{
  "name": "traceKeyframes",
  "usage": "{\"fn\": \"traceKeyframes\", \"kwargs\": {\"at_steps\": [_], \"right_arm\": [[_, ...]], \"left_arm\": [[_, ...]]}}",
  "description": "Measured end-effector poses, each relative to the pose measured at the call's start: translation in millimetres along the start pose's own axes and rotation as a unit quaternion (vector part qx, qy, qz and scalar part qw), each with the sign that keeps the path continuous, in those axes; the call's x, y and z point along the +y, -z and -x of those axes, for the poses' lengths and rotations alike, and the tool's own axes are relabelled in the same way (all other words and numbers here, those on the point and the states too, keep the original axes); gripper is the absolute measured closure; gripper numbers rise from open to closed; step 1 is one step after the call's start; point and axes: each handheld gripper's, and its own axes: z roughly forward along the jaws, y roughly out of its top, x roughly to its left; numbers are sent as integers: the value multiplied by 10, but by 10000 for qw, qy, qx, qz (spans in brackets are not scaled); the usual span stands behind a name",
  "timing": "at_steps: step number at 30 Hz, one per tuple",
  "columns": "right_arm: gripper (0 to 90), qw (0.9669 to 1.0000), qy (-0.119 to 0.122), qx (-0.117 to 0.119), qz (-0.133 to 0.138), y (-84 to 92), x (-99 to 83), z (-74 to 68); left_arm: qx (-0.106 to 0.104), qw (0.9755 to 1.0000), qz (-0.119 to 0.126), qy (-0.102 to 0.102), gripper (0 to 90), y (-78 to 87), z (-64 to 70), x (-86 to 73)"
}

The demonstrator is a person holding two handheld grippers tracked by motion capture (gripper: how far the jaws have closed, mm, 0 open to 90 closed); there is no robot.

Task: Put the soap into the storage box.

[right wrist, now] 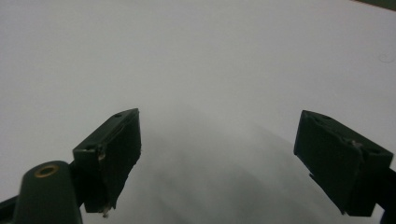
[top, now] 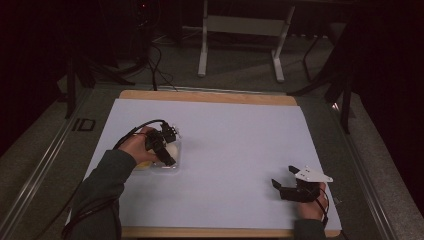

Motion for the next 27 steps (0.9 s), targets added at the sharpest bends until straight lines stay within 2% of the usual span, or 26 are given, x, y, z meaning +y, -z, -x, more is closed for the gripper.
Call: {"fn": "traceKeyframes", "kwargs": {"at_steps": [12, 21, 27], "right_arm": [[148, 10000, -6, 2, 2, 1, -1, 1], [148, 10000, 2, -1, 5, 0, -1, -1], [148, 10000, -7, 2, 4, 2, -1, -1]], "left_arm": [[77, 9999, 75, 132, 243, 70, -73, -68], [109, 9990, 221, 381, 243, 166, -189, -159], [106, 9983, 232, 517, 243, 193, -263, -218]]}}
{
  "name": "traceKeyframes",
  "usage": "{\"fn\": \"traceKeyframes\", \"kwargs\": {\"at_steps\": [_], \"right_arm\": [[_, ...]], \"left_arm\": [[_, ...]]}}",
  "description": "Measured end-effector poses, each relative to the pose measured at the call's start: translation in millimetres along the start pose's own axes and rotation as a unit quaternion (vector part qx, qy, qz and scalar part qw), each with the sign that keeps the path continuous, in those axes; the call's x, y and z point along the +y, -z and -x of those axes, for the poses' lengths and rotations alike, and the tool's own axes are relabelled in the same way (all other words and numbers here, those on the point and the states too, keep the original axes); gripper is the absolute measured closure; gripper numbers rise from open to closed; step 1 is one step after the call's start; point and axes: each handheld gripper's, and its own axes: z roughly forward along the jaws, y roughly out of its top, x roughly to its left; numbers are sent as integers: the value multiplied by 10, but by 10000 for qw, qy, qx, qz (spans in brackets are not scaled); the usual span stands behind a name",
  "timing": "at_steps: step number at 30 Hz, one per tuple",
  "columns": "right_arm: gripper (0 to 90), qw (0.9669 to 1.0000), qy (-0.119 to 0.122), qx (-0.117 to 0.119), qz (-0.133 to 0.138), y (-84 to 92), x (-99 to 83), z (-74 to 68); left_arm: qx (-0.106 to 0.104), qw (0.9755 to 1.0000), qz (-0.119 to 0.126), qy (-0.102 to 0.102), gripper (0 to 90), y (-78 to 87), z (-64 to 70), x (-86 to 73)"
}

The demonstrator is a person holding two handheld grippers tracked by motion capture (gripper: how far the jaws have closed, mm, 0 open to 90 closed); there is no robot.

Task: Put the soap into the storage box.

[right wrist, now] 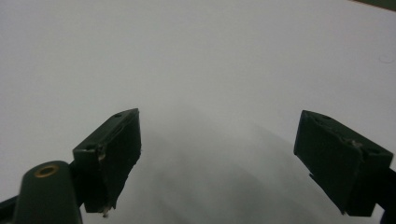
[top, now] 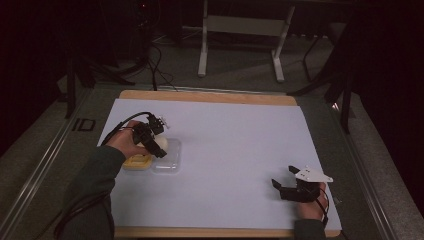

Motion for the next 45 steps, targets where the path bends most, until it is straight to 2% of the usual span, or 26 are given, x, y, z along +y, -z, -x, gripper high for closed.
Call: {"fn": "traceKeyframes", "kwargs": {"at_steps": [6, 19, 27, 38, 45], "right_arm": [[148, 10000, 4, -4, 2, 0, 0, -1], [148, 10000, 15, -7, -8, -2, 1, -2], [148, 10000, 23, -9, -11, -2, 1, -3], [148, 10000, 29, -15, -13, -3, 1, -4], [148, 10000, 34, -21, -14, -3, 1, -5]], "left_arm": [[-2, 9999, -36, 137, 243, -15, -68, -81], [177, 9986, -95, 497, 242, -57, -206, -279], [280, 9972, -257, 640, 243, -127, -311, -399], [400, 9958, -464, 678, 242, -328, -416, -500], [358, 9966, -393, 627, 241, -417, -441, -533]]}}
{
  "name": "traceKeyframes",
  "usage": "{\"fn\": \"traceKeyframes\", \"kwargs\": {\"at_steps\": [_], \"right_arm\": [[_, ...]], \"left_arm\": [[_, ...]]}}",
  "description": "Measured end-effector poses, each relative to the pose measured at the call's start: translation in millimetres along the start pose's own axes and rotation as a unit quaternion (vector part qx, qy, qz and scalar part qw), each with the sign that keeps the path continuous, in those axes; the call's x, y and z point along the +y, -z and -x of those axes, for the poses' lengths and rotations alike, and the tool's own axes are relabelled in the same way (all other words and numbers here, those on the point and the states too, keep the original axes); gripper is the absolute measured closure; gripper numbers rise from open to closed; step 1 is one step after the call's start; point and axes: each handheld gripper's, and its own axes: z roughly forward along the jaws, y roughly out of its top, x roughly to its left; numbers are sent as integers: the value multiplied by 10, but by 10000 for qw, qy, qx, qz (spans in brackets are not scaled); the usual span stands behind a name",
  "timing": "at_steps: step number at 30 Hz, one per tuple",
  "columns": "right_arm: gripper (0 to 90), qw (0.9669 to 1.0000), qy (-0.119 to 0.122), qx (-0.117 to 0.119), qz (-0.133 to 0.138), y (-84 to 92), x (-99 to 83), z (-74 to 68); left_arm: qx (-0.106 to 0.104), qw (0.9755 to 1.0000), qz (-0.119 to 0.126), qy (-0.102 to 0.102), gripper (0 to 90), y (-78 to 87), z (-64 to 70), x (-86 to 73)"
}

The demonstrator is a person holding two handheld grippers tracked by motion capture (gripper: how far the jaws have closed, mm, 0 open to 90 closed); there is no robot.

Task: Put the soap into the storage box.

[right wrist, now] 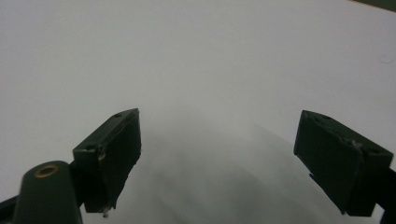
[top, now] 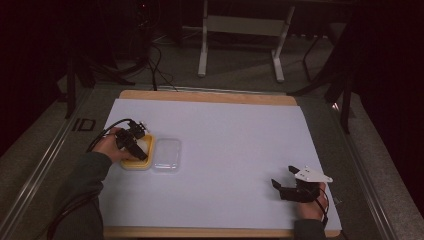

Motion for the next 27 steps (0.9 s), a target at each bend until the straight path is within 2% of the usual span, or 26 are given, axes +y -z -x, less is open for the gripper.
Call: {"fn": "traceKeyframes", "kwargs": {"at_steps": [6, 9, 13, 19, 21, 27], "right_arm": [[148, 10000, 5, 2, -2, -1, 0, 0], [148, 10000, 0, 7, 2, 0, 0, 0], [148, 10000, -2, 7, 3, 1, 0, -1], [148, 10000, 4, 2, 3, 1, 0, -2], [148, 10000, 3, 1, 4, 1, 0, -2], [148, 10000, 3, -3, 6, 3, 0, -3]], "left_arm": [[-33, 9999, 103, 1, 235, -5, -13, -20], [-14, 9997, 231, 15, 190, 19, -20, -28], [-13, 9997, 252, -57, 153, 44, -12, -37], [-14, 9988, 477, -63, 116, 172, -10, -64], [-21, 9978, 666, -22, 120, 260, -5, -81], [37, 9956, 932, -85, 150, 404, 31, -103]]}}
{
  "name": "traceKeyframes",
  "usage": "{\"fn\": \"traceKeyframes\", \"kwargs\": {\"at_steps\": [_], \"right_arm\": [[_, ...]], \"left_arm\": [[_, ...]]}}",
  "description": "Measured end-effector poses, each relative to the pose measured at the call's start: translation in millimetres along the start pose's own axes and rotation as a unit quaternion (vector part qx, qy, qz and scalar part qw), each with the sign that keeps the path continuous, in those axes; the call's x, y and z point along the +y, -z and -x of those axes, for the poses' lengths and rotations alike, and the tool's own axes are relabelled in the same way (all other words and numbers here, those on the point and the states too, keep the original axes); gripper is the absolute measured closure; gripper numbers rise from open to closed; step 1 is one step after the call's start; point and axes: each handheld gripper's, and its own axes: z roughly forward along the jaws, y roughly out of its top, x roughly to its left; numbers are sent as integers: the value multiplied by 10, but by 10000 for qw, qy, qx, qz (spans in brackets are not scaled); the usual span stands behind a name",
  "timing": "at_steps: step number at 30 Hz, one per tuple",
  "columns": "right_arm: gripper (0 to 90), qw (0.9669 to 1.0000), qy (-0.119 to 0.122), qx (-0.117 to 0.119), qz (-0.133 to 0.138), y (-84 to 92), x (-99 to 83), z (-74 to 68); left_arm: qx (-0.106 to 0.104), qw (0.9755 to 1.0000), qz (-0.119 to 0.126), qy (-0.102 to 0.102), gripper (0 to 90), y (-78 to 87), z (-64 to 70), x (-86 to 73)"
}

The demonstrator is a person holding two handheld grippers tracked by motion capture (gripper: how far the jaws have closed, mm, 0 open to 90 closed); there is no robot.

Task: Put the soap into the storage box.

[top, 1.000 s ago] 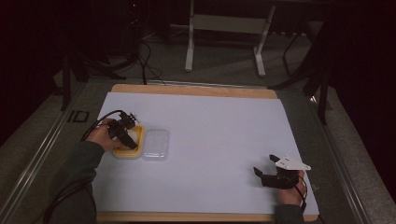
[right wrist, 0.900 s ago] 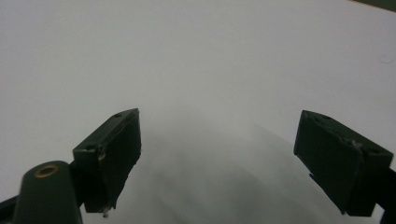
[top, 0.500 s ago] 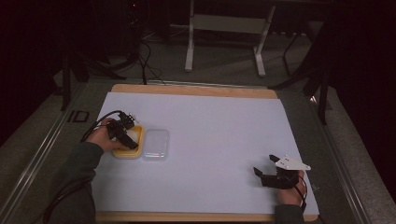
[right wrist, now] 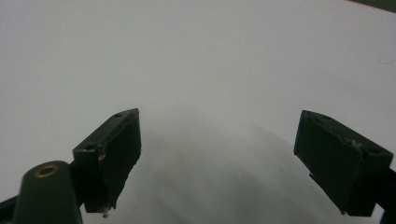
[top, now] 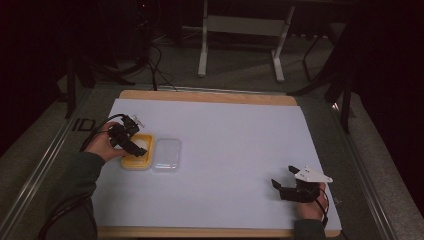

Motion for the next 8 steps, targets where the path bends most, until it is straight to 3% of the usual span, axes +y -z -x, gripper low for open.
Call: {"fn": "traceKeyframes", "kwargs": {"at_steps": [5, 8], "right_arm": [[148, 10000, -5, 2, 6, 1, 0, 2], [148, 10000, -13, 16, -4, -2, 0, 6]], "left_arm": [[82, 9991, 396, -146, 160, 122, 116, 1], [141, 9967, 765, -210, 175, 157, 260, -24]]}}
